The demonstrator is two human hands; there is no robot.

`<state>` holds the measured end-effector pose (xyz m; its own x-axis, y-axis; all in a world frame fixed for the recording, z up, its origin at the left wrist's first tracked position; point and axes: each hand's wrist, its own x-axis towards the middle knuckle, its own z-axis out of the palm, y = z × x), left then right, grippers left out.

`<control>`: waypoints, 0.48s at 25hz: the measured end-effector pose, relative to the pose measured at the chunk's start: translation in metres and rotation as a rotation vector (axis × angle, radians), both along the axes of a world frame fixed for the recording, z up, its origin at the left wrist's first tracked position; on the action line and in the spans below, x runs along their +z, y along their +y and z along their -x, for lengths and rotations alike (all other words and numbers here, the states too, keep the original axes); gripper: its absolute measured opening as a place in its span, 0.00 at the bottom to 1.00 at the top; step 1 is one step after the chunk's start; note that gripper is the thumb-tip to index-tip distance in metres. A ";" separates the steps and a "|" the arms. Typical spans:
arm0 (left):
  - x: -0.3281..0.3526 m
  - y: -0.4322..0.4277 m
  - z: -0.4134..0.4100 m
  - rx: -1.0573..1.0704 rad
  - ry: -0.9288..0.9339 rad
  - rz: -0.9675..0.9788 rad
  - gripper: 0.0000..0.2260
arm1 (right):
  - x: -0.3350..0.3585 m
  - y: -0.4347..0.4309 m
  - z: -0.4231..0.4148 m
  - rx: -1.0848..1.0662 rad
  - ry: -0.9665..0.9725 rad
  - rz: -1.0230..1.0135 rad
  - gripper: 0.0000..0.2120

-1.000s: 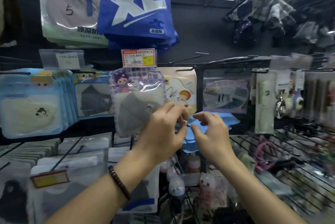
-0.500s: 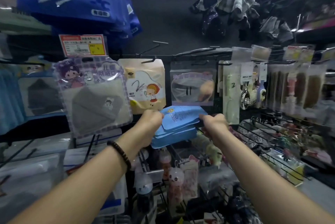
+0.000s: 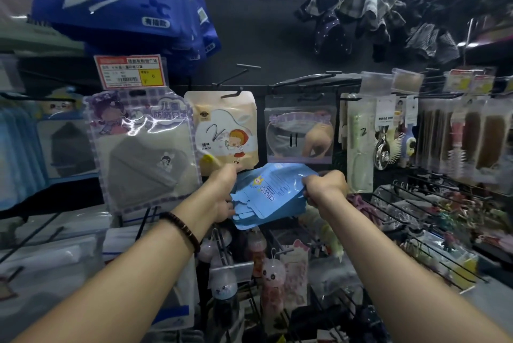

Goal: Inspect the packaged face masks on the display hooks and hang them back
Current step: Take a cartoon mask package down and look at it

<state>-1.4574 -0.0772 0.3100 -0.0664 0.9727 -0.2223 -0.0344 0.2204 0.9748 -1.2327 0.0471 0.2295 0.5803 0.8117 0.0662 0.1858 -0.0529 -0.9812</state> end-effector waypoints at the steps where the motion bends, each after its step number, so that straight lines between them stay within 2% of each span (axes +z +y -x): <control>1: -0.001 0.000 -0.001 -0.004 -0.010 -0.001 0.15 | 0.002 -0.006 0.002 0.005 -0.012 0.008 0.19; 5: -0.003 -0.003 0.000 -0.014 -0.020 0.009 0.13 | 0.021 -0.050 0.022 0.019 -0.054 0.042 0.18; 12: -0.010 -0.004 0.002 -0.016 -0.001 0.005 0.12 | 0.028 -0.074 0.036 0.073 -0.135 0.097 0.14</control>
<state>-1.4594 -0.0813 0.3001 -0.0510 0.9724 -0.2276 -0.0320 0.2262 0.9736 -1.2689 -0.0271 0.2575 0.5106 0.8578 0.0589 0.3226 -0.1276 -0.9379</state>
